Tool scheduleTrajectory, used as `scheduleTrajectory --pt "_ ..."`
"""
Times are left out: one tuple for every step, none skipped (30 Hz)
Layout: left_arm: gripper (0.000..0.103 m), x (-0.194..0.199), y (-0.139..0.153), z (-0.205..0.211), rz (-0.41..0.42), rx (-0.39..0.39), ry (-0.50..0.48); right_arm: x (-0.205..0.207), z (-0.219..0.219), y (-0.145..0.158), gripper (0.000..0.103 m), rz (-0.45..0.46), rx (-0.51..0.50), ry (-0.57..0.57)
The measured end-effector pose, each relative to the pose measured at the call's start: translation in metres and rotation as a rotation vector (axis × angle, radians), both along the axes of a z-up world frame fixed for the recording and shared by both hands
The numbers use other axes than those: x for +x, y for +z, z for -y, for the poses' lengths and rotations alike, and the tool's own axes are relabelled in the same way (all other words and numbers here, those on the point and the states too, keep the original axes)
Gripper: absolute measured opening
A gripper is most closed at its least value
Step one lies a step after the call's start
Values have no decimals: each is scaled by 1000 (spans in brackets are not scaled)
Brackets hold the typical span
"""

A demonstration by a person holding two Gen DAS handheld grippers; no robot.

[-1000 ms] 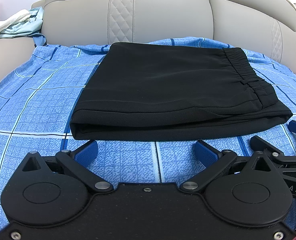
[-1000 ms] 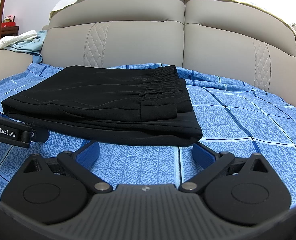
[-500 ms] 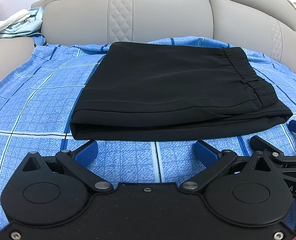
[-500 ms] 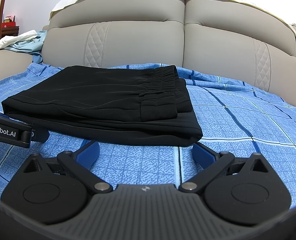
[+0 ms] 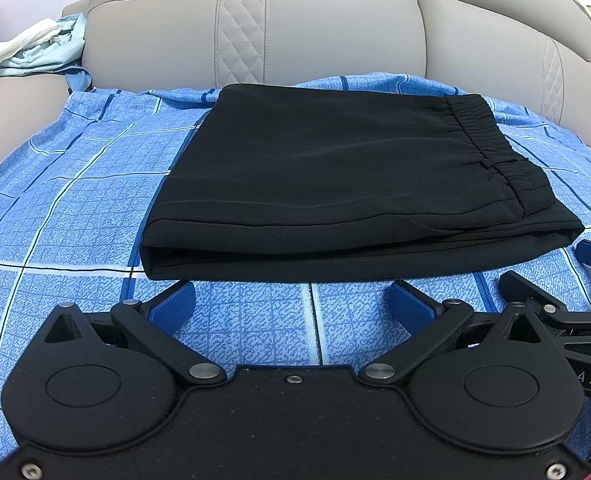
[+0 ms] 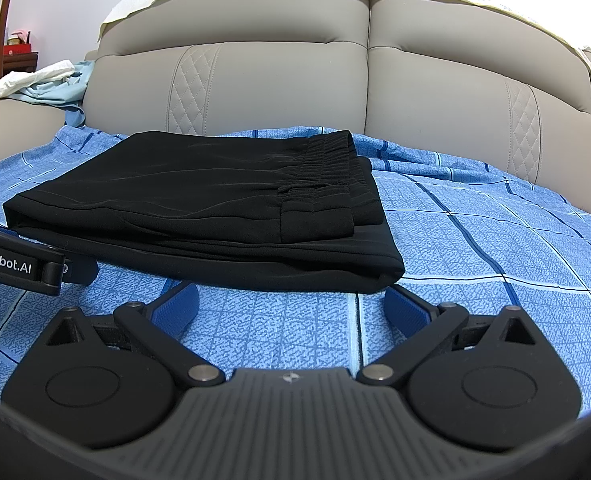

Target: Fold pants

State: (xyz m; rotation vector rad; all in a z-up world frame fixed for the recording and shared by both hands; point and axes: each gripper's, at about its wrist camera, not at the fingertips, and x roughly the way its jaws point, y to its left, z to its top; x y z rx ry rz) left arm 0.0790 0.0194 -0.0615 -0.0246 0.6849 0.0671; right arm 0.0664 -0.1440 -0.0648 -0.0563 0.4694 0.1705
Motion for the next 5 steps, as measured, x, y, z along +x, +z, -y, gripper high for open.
scheduleTrajectory --pt "103 0 0 0 0 0 0 0 0 0 103 0 0 0" --pt "103 0 0 0 0 0 0 0 0 0 103 0 0 0" --pt "103 0 0 0 0 0 0 0 0 0 103 0 0 0" --pt "103 0 0 0 0 0 -1 0 0 0 103 0 0 0" --pt "103 0 0 0 -1 0 0 0 0 0 103 0 0 0"
